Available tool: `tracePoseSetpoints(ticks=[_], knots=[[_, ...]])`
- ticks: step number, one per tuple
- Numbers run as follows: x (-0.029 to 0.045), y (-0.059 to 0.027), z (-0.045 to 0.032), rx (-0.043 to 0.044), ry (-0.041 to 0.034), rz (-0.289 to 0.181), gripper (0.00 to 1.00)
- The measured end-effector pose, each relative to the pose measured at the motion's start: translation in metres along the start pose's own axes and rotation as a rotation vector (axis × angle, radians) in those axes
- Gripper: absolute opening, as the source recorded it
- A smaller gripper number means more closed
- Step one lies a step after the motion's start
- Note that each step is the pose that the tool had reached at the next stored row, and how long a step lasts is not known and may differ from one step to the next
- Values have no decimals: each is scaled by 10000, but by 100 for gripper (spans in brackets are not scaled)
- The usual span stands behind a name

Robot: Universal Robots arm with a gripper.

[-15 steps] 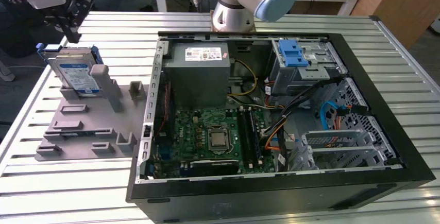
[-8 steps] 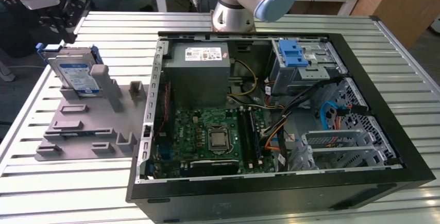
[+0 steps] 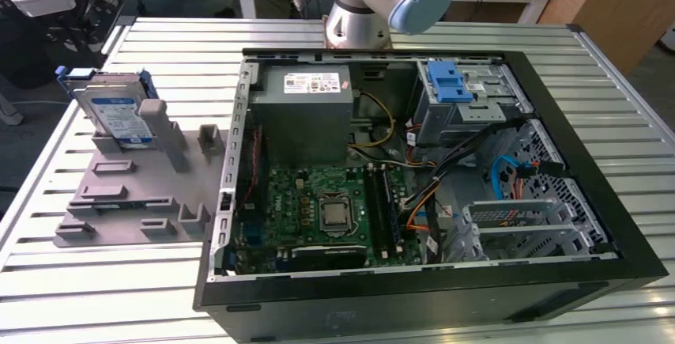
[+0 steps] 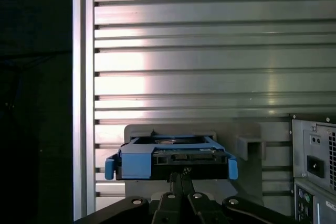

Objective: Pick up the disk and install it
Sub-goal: 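Reach for the disk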

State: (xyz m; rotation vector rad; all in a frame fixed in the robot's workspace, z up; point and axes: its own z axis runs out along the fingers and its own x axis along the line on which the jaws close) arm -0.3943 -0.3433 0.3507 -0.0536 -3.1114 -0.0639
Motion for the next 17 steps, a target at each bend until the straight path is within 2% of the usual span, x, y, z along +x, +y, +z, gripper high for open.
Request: tracePoseSetpoints(ticks=[9, 17], knots=[[119, 19, 20, 1, 1, 2, 11], [175, 18, 27, 0, 0, 3, 11]])
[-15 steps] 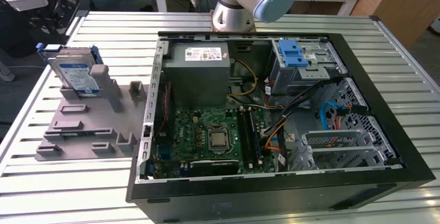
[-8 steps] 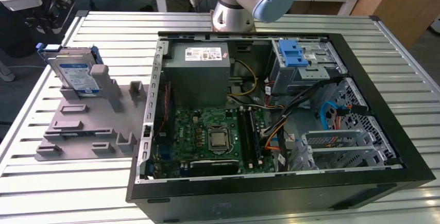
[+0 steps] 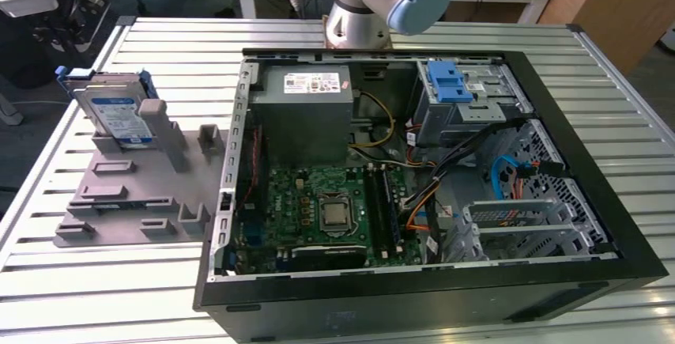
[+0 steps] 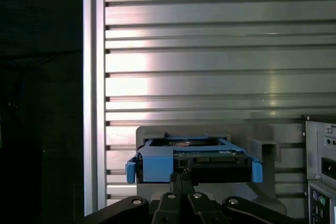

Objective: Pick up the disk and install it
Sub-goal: 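Reach for the disk, then pick up the disk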

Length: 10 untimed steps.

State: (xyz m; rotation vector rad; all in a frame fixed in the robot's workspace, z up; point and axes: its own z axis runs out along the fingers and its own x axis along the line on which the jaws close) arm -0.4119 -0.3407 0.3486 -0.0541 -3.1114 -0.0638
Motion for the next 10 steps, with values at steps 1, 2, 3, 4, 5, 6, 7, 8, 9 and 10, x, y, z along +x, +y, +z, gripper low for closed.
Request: tracePoseSetpoints(ticks=[1, 2, 3, 4, 5, 6, 7, 8, 9, 10], knots=[[6, 0, 1, 0, 0, 0, 11], [14, 0, 3, 0, 0, 0, 11], [20, 0, 4, 0, -1, 1, 11], [26, 0, 5, 0, 0, 0, 11], [32, 0, 6, 0, 0, 1, 11], [39, 0, 7, 0, 0, 1, 11], [44, 0, 8, 0, 0, 0, 11], [49, -1, 9, 0, 0, 0, 11], [51, -1, 12, -1, -2, 0, 11], [51, -1, 12, 1, 1, -4, 11]])
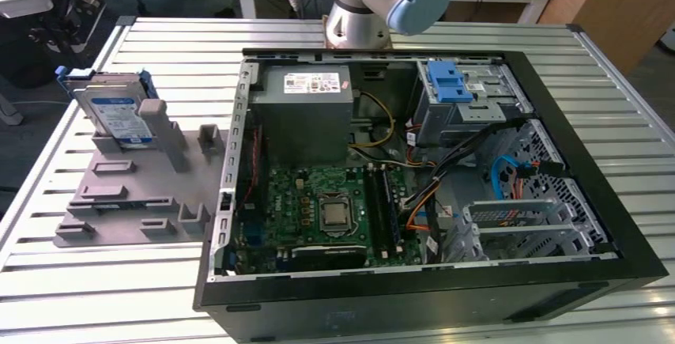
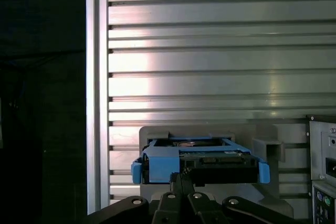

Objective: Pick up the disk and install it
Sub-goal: 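Pick up the disk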

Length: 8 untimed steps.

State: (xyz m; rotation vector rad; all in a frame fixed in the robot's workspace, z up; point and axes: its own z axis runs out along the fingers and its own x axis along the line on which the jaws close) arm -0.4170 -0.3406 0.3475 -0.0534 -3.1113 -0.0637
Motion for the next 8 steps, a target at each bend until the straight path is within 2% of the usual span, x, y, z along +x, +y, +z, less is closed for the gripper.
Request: tracePoseSetpoints(ticks=[3, 8], knots=[[4, 0, 2, 6, 8, -213, 11], [4, 0, 6, 32, 43, -1106, 11]])
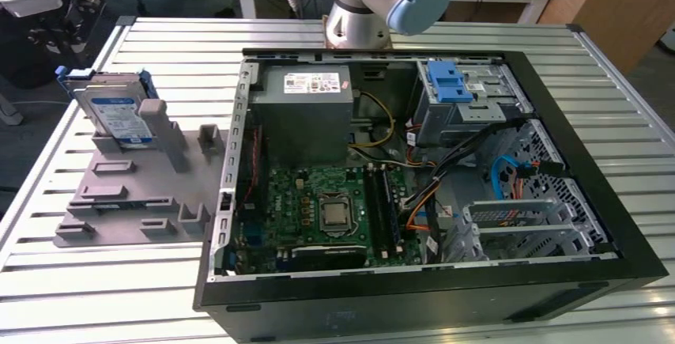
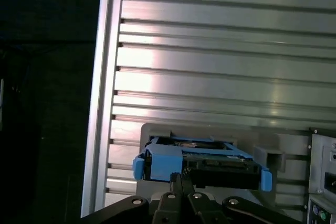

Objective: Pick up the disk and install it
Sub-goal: 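Pick up the disk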

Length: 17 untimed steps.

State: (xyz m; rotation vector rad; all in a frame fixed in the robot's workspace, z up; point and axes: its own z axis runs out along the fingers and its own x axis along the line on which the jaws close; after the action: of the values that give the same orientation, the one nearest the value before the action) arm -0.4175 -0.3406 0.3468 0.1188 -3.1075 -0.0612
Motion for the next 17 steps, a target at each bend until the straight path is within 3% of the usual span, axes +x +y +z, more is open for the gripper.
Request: tracePoseSetpoints(ticks=[13, 17], knots=[[0, 0, 13, 70, 95, -2353, 11], [1, 0, 15, 86, 117, -2836, 11]])
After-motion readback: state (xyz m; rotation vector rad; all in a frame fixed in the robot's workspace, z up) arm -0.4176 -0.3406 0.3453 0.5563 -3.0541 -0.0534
